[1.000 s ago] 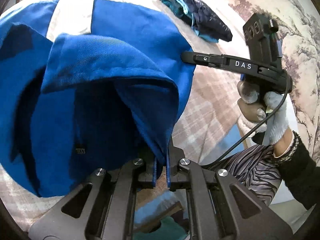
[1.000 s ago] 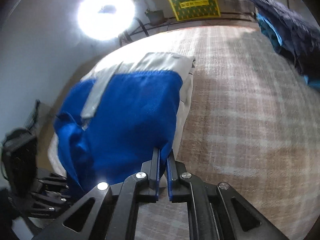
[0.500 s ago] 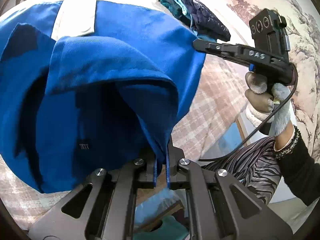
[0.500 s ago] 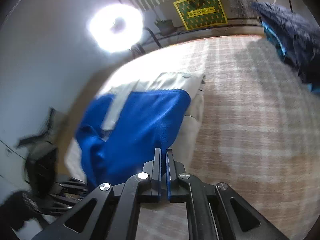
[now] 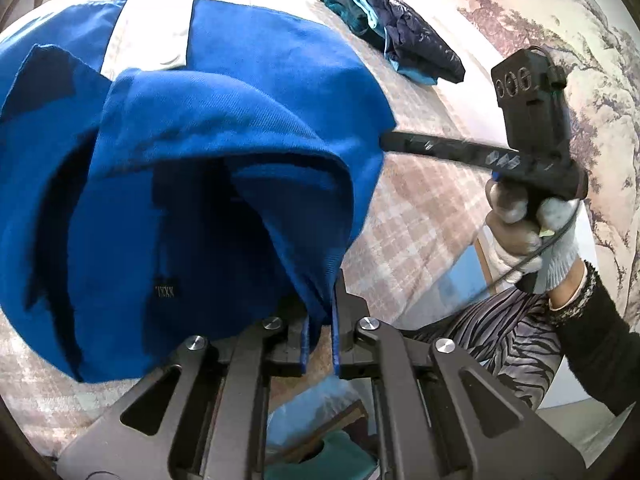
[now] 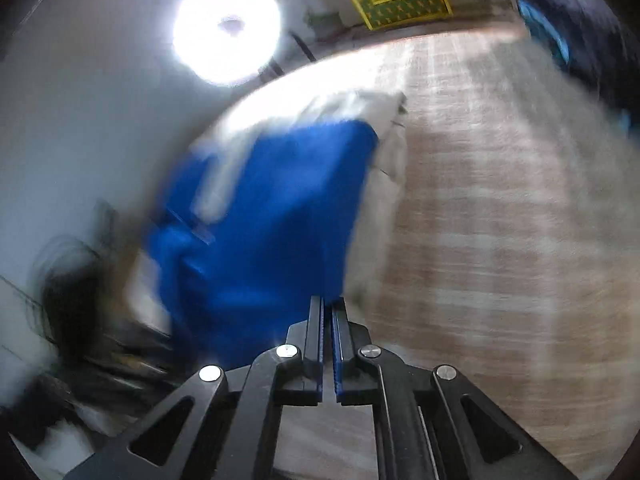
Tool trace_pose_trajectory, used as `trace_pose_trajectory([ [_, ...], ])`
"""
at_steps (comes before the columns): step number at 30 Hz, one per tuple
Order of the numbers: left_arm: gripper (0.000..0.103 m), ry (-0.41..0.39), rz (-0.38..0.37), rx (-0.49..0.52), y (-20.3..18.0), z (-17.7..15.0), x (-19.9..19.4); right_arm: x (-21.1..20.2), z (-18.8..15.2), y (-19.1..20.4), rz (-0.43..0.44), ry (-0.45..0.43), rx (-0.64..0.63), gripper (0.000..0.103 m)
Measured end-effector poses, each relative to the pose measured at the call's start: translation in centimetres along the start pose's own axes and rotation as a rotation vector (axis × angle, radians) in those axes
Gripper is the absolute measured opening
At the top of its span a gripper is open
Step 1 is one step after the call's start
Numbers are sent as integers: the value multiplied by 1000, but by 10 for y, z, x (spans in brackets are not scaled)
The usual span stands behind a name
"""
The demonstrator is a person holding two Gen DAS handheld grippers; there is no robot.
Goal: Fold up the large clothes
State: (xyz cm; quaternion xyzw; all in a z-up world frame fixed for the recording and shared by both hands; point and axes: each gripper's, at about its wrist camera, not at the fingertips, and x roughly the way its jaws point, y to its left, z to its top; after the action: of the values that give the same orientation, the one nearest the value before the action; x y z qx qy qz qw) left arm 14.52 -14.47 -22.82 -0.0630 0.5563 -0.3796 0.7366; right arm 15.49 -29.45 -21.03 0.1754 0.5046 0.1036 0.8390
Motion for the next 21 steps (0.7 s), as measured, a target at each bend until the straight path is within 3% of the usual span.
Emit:
trace_pose_trajectory([
  [3,9,-4,-10,12,-1,-4,-16,-4,-5,1,-110,4,-20,10],
  [4,10,-18,-32,15,-1,-6,-28,-15,-5,2,-149,-30,-33,24],
  [6,13,-53,-43,35,0,-11,-47,-41,-7,13,-182,-122,-79,26],
  [7,15,-85,-15,51,2,-14,-58,-52,-9,22,-167,-167,-112,30],
  [9,15,-109,15,32,12,-12,-65,-65,-11,43,-50,-229,-190,42],
  [11,15,-114,-1,-49,28,-8,-63,-61,-11,66,52,-226,-275,51],
  [13,15,-116,-25,-105,38,-7,-55,-44,-9,91,104,-173,-373,51],
  [17,16,-120,-99,-178,46,-7,-38,-17,-12,123,88,-89,-522,50],
  [21,16,-127,-139,-198,42,-8,-20,15,-1,127,57,-25,-537,45],
])
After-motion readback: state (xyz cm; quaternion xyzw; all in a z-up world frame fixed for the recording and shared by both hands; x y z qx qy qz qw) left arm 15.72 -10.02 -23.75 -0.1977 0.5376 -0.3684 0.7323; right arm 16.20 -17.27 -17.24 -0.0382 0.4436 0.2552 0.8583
